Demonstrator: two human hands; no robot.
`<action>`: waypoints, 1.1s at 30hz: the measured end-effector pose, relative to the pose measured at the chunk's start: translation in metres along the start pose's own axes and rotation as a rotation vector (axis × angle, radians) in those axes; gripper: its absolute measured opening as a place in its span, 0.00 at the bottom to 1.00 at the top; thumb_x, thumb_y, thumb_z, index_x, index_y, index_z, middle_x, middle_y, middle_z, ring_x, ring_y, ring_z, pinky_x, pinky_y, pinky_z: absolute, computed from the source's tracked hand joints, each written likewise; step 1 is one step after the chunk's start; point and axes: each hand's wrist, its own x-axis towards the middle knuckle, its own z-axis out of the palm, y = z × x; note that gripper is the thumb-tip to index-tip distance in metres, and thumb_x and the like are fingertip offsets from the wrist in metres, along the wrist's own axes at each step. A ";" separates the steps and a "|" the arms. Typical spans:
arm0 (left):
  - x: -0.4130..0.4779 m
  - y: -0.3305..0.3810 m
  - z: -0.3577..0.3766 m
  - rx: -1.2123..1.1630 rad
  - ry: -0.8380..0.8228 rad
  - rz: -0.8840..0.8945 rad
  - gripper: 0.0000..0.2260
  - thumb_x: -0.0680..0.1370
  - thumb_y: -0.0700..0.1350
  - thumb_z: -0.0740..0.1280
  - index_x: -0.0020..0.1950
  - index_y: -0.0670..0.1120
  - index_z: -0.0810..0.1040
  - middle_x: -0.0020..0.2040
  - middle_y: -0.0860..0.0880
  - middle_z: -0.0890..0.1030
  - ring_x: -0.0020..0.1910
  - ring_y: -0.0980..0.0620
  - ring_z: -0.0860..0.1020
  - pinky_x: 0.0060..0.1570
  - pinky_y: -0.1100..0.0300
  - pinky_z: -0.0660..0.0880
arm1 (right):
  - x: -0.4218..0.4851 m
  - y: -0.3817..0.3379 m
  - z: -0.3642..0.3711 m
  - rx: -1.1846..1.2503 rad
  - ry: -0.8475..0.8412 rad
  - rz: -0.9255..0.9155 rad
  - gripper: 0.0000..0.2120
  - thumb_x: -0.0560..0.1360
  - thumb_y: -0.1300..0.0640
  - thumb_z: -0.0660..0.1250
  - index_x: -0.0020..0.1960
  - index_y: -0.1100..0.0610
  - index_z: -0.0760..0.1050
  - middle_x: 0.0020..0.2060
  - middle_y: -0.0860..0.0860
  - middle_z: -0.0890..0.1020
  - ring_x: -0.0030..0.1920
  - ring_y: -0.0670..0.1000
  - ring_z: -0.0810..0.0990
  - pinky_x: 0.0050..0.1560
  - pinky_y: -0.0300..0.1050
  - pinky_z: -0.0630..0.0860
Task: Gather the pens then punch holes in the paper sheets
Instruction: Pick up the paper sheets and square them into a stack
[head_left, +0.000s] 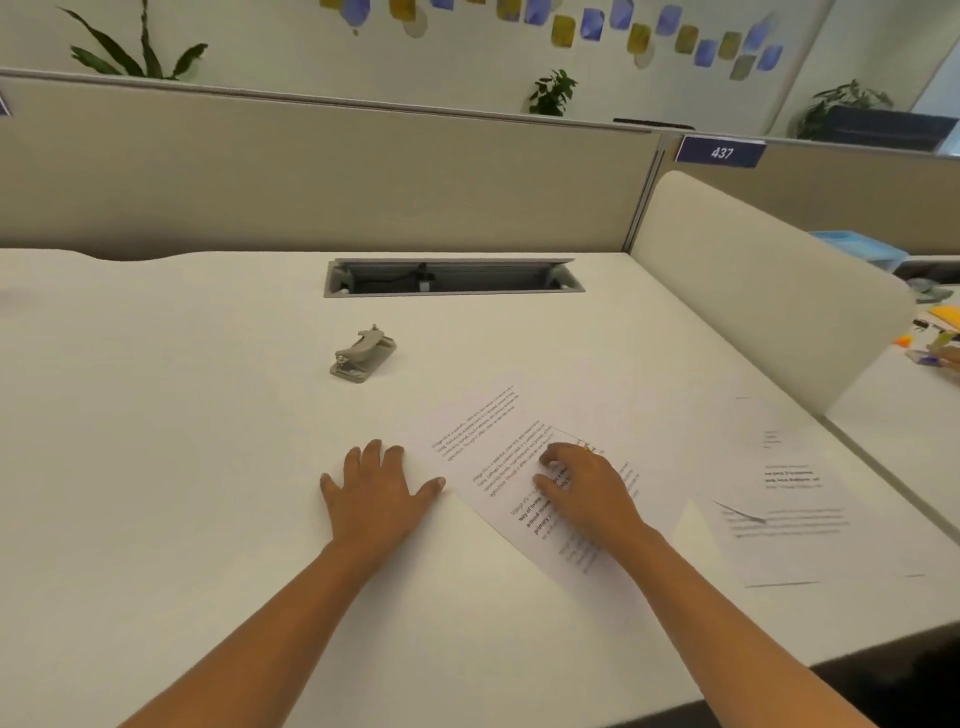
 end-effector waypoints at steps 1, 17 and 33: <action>-0.001 0.002 0.001 0.005 0.001 -0.001 0.31 0.74 0.67 0.54 0.72 0.51 0.59 0.76 0.49 0.56 0.76 0.48 0.51 0.71 0.40 0.52 | 0.000 0.002 0.001 -0.006 -0.007 -0.008 0.12 0.76 0.50 0.63 0.58 0.52 0.74 0.59 0.46 0.77 0.59 0.48 0.74 0.54 0.39 0.67; 0.017 0.044 0.000 -0.008 0.071 -0.017 0.30 0.70 0.65 0.65 0.62 0.45 0.71 0.67 0.45 0.69 0.67 0.45 0.64 0.61 0.52 0.64 | 0.004 -0.028 0.026 -0.220 -0.054 -0.091 0.23 0.80 0.48 0.53 0.73 0.55 0.61 0.74 0.53 0.63 0.73 0.52 0.59 0.70 0.46 0.60; 0.035 0.046 -0.022 -0.763 -0.068 -0.164 0.32 0.67 0.36 0.74 0.68 0.41 0.66 0.62 0.41 0.76 0.57 0.41 0.77 0.58 0.46 0.75 | 0.007 -0.047 0.041 -0.241 -0.072 -0.136 0.23 0.80 0.48 0.52 0.72 0.55 0.60 0.74 0.54 0.61 0.72 0.52 0.59 0.68 0.48 0.64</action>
